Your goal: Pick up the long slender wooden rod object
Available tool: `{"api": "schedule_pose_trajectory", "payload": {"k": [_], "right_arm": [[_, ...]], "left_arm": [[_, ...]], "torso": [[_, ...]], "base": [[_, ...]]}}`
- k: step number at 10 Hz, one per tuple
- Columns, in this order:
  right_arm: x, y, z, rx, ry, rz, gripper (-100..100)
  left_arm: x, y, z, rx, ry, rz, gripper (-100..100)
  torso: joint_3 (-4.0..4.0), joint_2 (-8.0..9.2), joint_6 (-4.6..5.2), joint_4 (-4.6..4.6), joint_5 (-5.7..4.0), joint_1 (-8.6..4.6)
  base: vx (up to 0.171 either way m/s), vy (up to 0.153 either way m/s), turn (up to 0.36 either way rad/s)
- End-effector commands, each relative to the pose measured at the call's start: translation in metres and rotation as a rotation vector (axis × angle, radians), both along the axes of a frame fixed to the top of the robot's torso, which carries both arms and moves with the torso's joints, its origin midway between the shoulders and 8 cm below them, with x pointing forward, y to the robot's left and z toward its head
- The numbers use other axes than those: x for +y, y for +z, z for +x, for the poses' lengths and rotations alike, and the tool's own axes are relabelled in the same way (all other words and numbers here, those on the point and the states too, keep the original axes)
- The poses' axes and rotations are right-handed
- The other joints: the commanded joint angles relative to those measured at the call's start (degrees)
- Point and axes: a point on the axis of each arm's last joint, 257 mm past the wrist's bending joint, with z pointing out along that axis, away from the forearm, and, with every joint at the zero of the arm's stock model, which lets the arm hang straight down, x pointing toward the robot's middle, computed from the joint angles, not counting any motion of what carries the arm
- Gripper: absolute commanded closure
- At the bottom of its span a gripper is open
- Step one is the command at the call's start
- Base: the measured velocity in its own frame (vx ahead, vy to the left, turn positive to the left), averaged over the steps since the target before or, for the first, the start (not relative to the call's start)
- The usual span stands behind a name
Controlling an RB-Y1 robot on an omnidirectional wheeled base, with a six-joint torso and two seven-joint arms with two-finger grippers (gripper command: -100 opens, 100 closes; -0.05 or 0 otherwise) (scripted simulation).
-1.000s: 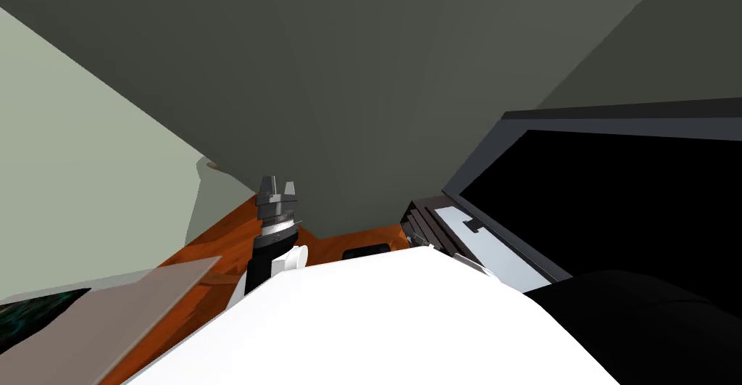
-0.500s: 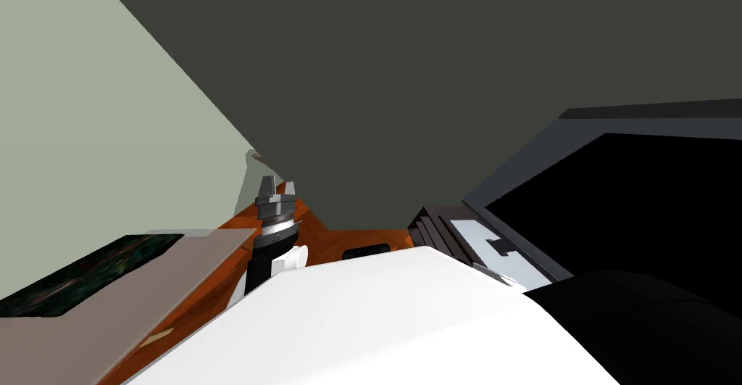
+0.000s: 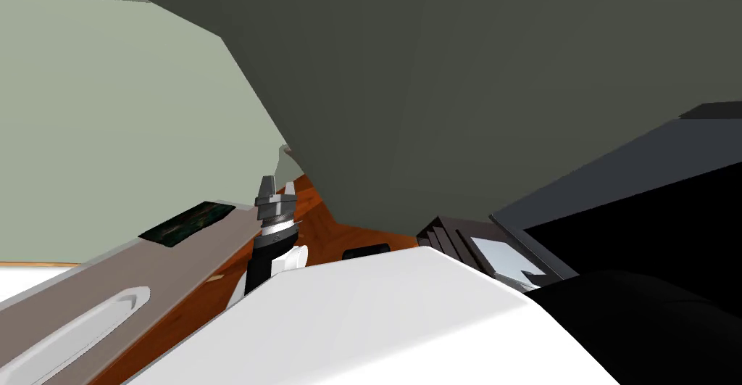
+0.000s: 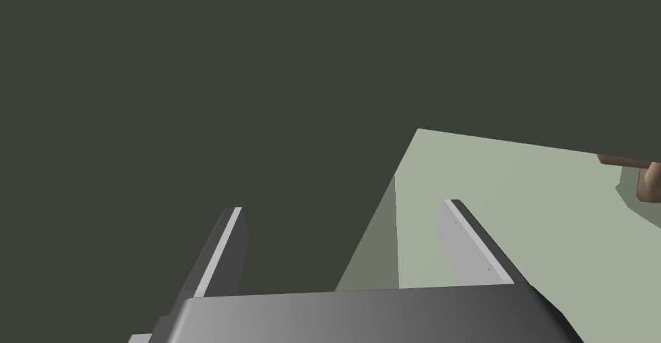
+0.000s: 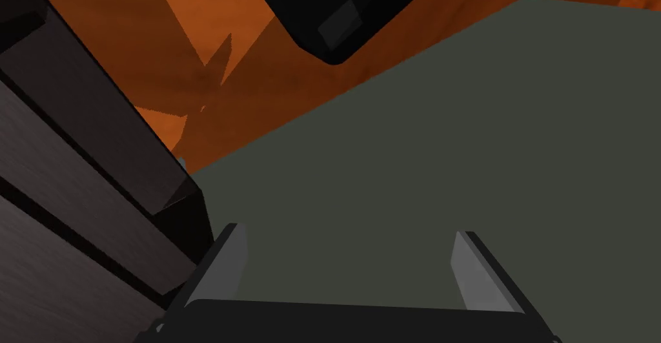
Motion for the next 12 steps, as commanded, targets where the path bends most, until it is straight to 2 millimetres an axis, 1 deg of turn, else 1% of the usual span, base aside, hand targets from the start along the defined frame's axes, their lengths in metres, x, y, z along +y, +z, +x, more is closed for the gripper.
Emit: {"api": "schedule_pose_trajectory", "payload": {"k": [1, 2, 3, 5, 6, 7, 8, 9, 10, 11, 12], "right_arm": [[-0.039, 0.002, -0.037, 0.092, 0.022, -0.078, -100], [-0.048, 0.002, -0.040, 0.100, 0.018, -0.094, -100], [-0.048, 0.002, -0.040, 0.100, 0.018, -0.094, -100], [-0.099, 0.010, -0.087, 0.216, 0.038, -0.200, -100], [-0.120, 0.015, -0.107, 0.265, 0.047, -0.245, -100], [-0.120, 0.015, -0.108, 0.267, 0.048, -0.244, -100], [-0.136, 0.020, -0.126, 0.313, 0.056, -0.280, -100], [-0.148, 0.023, -0.143, 0.354, 0.064, -0.308, -100], [-0.154, 0.024, -0.158, 0.389, 0.072, -0.326, -100], [-0.156, 0.022, -0.171, 0.418, 0.079, -0.334, -100], [-0.153, 0.019, -0.182, 0.441, 0.085, -0.335, -100]], "left_arm": [[0.000, 0.000, 0.000, 0.000, 0.000, 0.000, 0], [0.000, 0.000, 0.000, 0.000, 0.000, 0.000, 0], [0.000, 0.000, 0.000, 0.000, 0.000, 0.000, 0], [0.000, 0.000, 0.000, 0.000, 0.000, 0.000, 0], [0.000, 0.000, 0.000, 0.000, 0.000, 0.000, 0], [0.000, 0.000, 0.000, 0.000, 0.000, 0.000, 0], [0.000, 0.000, 0.000, 0.000, 0.000, 0.000, 0], [0.000, 0.000, 0.000, 0.000, 0.000, 0.000, 0], [0.000, 0.000, 0.000, 0.000, 0.000, 0.000, 0], [0.000, 0.000, 0.000, 0.000, 0.000, 0.000, 0], [0.000, 0.000, 0.000, 0.000, 0.000, 0.000, 0]], "torso": [[0.00, 0.00, 0.00, 0.00, 0.00, 0.00], [-0.02, -0.04, 0.00, 0.00, 0.00, -0.06], [-0.01, -0.01, 0.10, -0.01, -0.02, -0.07], [0.01, 0.01, -0.01, 0.01, 0.00, -0.01], [0.01, 0.03, 0.04, 0.00, -0.01, -0.11], [0.03, 0.05, 0.04, 0.01, -0.03, -0.19], [0.03, 0.04, 0.11, 0.01, -0.07, -0.20], [0.01, 0.01, 0.06, 0.01, -0.06, -0.19], [0.01, 0.02, 0.05, 0.01, -0.07, -0.31], [0.05, 0.09, 0.06, 0.02, -0.10, -0.41], [0.07, 0.13, 0.09, 0.03, -0.12, -0.46]], "base": [[0.008, -0.018, 0.443], [0.008, -0.027, 0.118], [0.002, -0.011, -0.048], [-0.004, -0.023, 0.357], [-0.017, -0.065, 0.294], [-0.004, -0.062, 0.069], [0.006, -0.054, 0.146], [-0.005, -0.094, 0.251], [-0.032, -0.120, 0.225], [-0.038, -0.133, 0.145], [-0.043, -0.151, 0.098]]}}
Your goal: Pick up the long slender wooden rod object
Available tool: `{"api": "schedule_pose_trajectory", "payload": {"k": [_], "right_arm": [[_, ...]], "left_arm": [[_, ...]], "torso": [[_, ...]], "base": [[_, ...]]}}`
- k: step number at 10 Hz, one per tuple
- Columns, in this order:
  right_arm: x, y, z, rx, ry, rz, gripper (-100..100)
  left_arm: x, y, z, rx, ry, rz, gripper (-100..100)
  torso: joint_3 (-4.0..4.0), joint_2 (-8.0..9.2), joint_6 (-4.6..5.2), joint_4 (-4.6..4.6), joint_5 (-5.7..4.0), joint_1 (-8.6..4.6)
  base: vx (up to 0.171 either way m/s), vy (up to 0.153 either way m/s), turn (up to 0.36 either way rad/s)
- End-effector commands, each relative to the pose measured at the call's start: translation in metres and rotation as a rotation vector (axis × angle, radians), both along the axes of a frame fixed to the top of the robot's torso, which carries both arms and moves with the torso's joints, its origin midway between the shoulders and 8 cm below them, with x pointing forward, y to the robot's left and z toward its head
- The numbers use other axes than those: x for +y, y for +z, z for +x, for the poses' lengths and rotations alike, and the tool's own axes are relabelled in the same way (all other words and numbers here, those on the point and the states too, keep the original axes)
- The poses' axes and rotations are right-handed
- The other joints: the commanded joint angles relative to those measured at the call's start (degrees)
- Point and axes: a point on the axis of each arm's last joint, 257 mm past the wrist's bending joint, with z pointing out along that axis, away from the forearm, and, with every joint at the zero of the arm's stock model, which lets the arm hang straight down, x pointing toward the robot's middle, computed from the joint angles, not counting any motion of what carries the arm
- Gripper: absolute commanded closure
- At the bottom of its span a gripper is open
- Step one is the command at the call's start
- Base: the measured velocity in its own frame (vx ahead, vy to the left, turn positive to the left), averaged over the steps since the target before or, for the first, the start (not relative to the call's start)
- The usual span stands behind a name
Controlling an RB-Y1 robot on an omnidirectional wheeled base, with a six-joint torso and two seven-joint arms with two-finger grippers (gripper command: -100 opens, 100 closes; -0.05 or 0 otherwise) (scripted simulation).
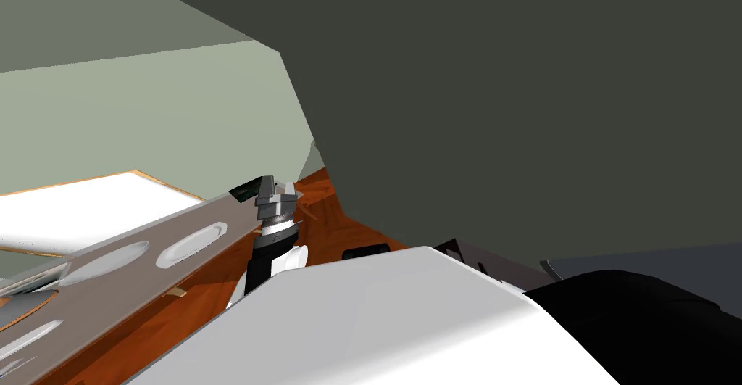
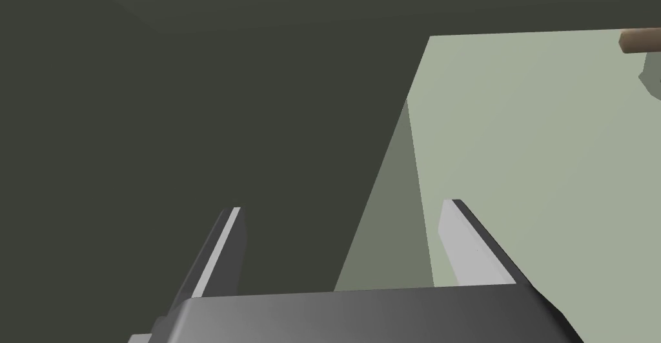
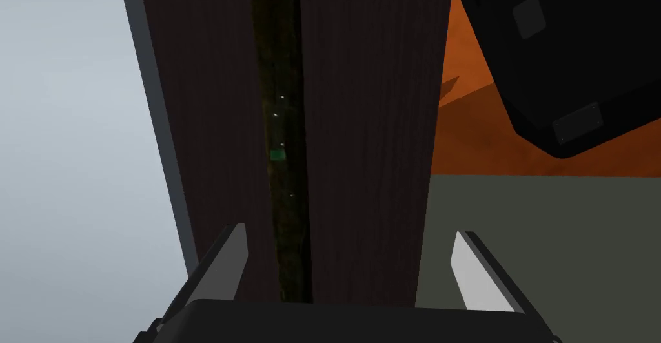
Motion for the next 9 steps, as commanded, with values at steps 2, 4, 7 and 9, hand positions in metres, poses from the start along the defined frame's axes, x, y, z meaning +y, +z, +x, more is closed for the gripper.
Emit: {"api": "schedule_pose_trajectory", "payload": {"k": [2, 4, 7, 9], "right_arm": [[0.010, -0.011, -0.021, 0.046, 0.004, 0.005, -100], [0.005, -0.006, -0.019, 0.039, 0.003, 0.001, 0], [0.020, -0.022, -0.028, 0.042, -0.003, 0.006, -100], [0.030, -0.031, -0.033, 0.044, -0.007, 0.010, -100]], "left_arm": [[0.000, 0.000, 0.000, 0.000, 0.000, 0.000, 0], [0.000, 0.000, 0.000, 0.000, 0.000, 0.000, 0], [0.000, 0.000, 0.000, 0.000, 0.000, 0.000, 0], [0.000, 0.000, 0.000, 0.000, 0.000, 0.000, 0]], "torso": [[0.01, 0.01, -0.01, 0.01, -0.01, 0.02], [-0.04, -0.07, 0.01, -0.01, 0.05, 0.33], [-0.11, -0.20, 0.00, -0.04, 0.08, 0.42], [-0.12, -0.22, 0.00, -0.04, 0.03, 0.35]], "base": [[-0.042, -0.127, 0.083], [-0.011, -0.029, 0.006], [0.011, -0.045, 0.014], [0.018, -0.052, 0.017]]}}
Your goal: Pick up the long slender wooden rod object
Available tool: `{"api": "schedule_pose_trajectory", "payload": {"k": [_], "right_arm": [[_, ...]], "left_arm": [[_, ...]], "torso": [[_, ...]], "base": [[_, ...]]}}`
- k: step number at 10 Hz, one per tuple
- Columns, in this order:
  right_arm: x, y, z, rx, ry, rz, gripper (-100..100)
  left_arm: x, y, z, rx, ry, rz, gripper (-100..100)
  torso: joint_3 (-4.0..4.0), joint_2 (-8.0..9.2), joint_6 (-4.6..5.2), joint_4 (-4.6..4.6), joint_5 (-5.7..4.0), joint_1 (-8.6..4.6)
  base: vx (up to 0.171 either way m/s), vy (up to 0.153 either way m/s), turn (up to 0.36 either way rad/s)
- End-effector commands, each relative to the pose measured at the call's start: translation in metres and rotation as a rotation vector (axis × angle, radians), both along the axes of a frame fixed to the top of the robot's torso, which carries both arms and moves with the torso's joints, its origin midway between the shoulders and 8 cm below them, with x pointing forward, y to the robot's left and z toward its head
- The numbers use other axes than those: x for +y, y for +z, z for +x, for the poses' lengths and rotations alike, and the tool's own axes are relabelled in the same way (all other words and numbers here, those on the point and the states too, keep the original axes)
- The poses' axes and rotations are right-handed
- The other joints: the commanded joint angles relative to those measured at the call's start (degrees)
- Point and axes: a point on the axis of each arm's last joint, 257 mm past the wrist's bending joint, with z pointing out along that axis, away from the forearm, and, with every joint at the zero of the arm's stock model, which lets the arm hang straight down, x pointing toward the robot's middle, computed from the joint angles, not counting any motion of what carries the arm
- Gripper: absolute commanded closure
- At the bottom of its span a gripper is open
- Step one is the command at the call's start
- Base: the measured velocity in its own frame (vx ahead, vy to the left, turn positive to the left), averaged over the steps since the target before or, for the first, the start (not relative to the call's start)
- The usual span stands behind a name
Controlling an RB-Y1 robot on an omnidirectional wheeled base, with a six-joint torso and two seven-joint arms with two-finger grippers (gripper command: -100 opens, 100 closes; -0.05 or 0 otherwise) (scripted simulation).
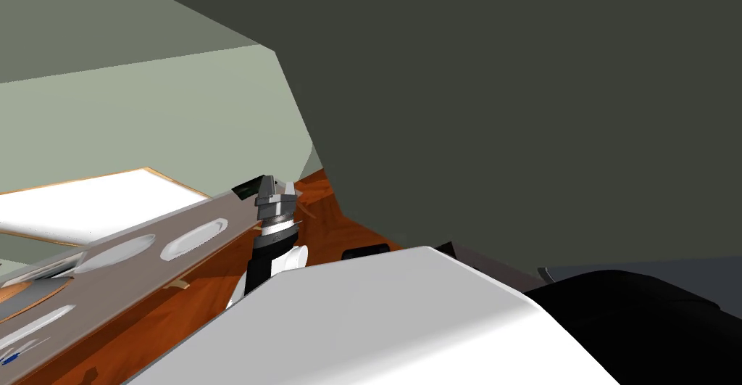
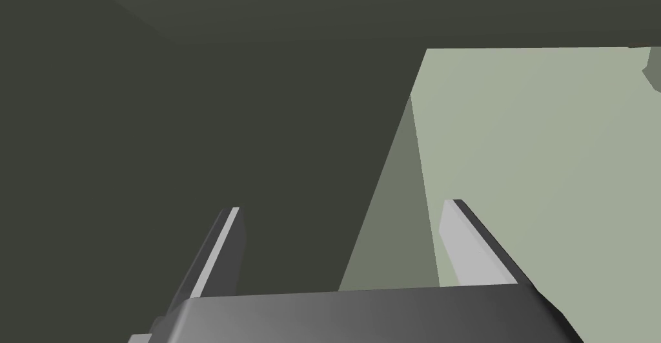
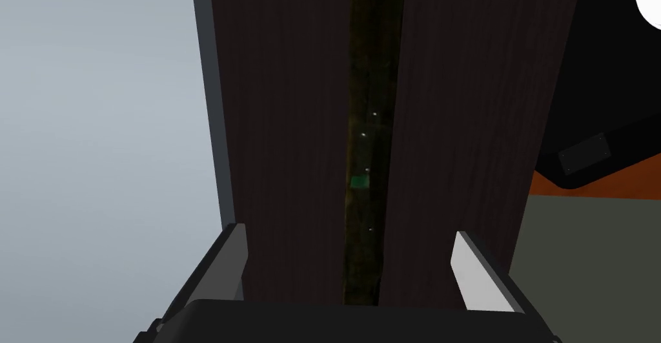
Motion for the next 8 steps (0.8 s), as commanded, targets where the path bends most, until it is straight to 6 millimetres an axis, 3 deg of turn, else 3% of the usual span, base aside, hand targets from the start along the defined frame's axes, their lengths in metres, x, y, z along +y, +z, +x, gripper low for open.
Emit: {"api": "schedule_pose_trajectory", "payload": {"k": [1, 2, 3, 7, 8], "right_arm": [[0.0113, -0.0098, -0.0053, 0.002, -0.004, 0.004, -100], [0.0050, -0.0056, -0.0040, 0.002, -0.002, -0.001, -100], [0.0056, -0.0063, -0.0046, 0.003, -0.002, -0.001, 100], [0.0066, -0.0066, -0.0038, 0.002, -0.001, 0.002, 100], [0.0067, -0.0066, -0.0038, 0.002, -0.001, 0.002, 0]], "left_arm": [[0.0000, 0.0000, 0.0000, 0.000, 0.000, 0.000, 0], [0.0000, 0.0000, 0.0000, 0.000, 0.000, 0.000, 0], [0.0000, 0.0000, 0.0000, 0.000, 0.000, 0.000, 0], [0.0000, 0.0000, 0.0000, 0.000, 0.000, 0.000, 0], [0.0000, 0.0000, 0.0000, 0.000, 0.000, 0.000, 0]], "torso": [[0.00, 0.00, 0.00, 0.00, 0.00, 0.00], [0.04, 0.05, 0.01, 0.04, -0.21, -0.25], [0.09, 0.12, 0.00, 0.06, -0.24, -0.30], [0.16, 0.24, 0.04, 0.08, -0.30, -0.43], [0.16, 0.25, 0.04, 0.08, -0.30, -0.44]], "base": [[0.025, -0.058, 0.020], [0.011, -0.021, 0.005], [0.000, 0.000, 0.000], [0.000, 0.000, 0.000], [0.000, 0.000, 0.000]]}}
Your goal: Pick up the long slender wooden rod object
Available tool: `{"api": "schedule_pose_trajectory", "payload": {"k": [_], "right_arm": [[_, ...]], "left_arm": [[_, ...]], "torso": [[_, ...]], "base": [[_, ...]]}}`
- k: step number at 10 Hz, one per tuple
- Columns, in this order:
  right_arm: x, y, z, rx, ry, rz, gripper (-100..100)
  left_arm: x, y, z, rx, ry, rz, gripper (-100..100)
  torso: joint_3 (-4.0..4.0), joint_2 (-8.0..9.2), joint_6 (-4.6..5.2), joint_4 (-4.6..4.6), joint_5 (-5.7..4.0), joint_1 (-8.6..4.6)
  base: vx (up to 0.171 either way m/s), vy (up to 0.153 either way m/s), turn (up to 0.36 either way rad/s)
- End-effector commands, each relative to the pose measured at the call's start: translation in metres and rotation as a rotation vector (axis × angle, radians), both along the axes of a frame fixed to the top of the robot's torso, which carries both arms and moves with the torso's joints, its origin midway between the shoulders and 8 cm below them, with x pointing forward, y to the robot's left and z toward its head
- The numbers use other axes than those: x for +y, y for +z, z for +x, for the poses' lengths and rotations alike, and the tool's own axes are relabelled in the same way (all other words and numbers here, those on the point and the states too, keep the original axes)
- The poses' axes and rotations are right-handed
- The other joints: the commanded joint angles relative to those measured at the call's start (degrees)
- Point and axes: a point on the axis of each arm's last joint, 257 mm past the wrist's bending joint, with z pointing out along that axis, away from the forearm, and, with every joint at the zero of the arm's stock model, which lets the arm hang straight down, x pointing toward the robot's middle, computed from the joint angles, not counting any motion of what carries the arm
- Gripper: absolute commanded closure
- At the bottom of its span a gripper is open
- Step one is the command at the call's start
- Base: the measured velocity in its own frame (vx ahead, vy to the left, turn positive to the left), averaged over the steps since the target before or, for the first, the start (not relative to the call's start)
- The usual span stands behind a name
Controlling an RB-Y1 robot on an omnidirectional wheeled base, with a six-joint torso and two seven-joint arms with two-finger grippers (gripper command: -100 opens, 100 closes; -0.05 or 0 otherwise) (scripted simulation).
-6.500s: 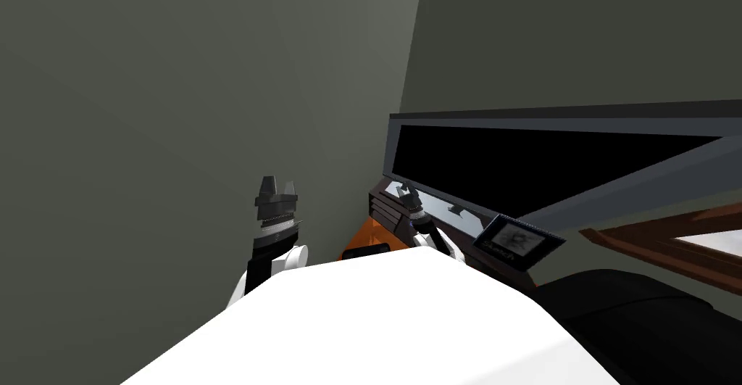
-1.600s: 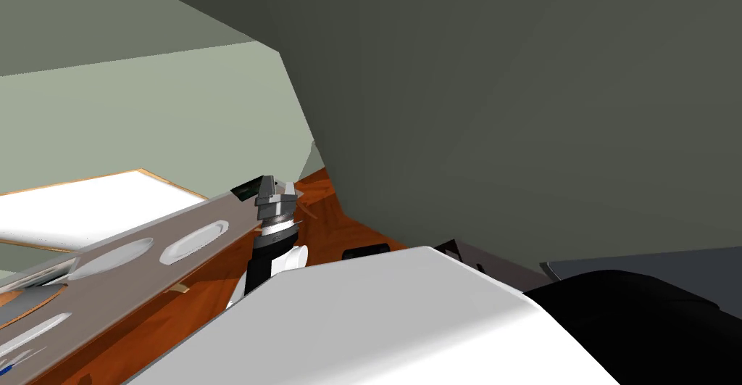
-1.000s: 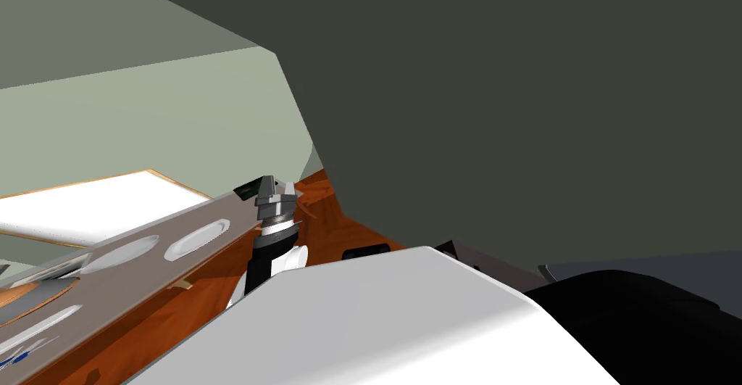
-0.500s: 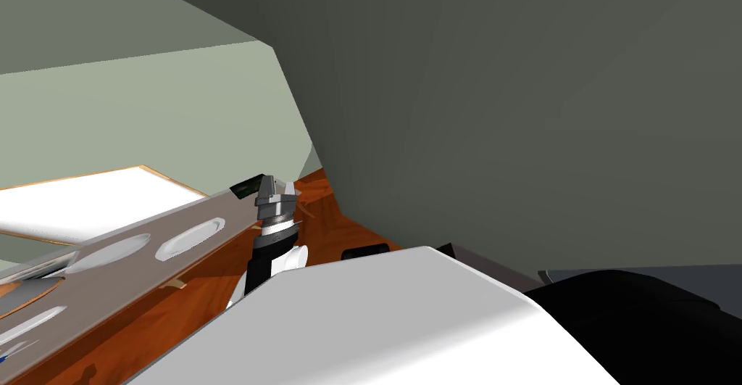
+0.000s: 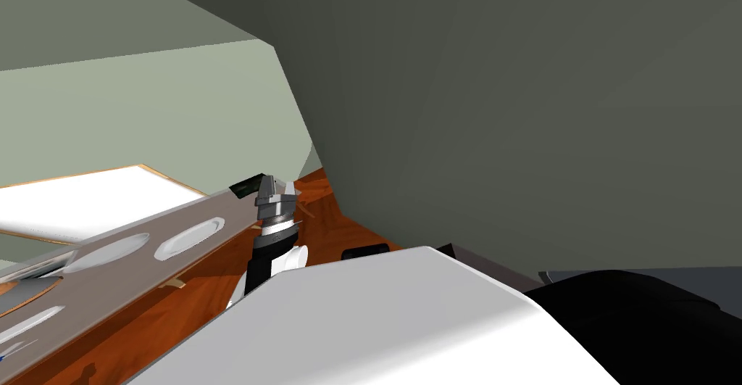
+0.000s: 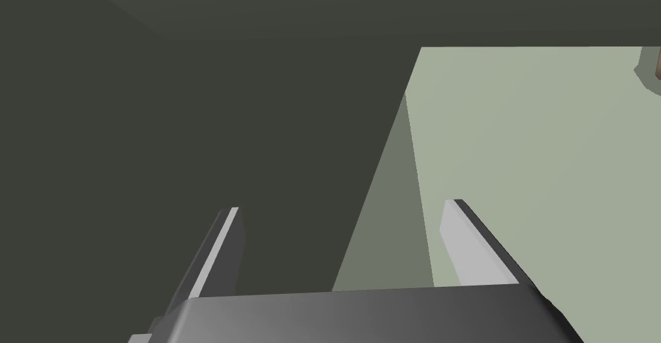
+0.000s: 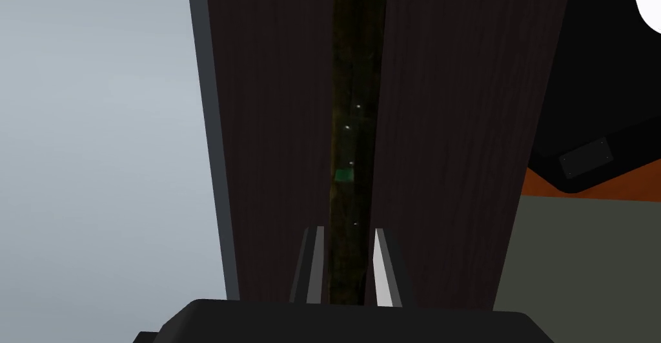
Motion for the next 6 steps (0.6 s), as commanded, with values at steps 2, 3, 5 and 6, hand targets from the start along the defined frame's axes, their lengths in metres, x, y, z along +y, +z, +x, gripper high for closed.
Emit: {"api": "schedule_pose_trajectory", "payload": {"k": [2, 3, 5, 6], "right_arm": [[-0.012, 0.012, 0.007, -0.004, 0.004, -0.004, 100], [-0.019, 0.018, 0.011, -0.005, 0.007, -0.006, 100], [-0.021, 0.021, 0.015, -0.005, 0.009, -0.008, 100], [-0.021, 0.022, 0.015, -0.005, 0.008, -0.008, 0]], "left_arm": [[0.000, 0.000, 0.000, 0.000, 0.000, 0.000, 0], [0.000, 0.000, 0.000, 0.000, 0.000, 0.000, 0], [0.000, 0.000, 0.000, 0.000, 0.000, 0.000, 0], [0.000, 0.000, 0.000, 0.000, 0.000, 0.000, 0]], "torso": [[0.03, 0.06, 0.00, 0.01, 0.04, 0.12], [0.06, 0.11, 0.03, 0.01, 0.08, 0.22], [0.04, 0.07, -0.01, 0.01, 0.11, 0.31], [0.02, 0.04, 0.01, 0.00, 0.06, 0.20]], "base": [[-0.029, 0.047, -0.029], [-0.027, 0.061, -0.021], [-0.014, 0.049, -0.012], [-0.001, 0.006, -0.001]]}}
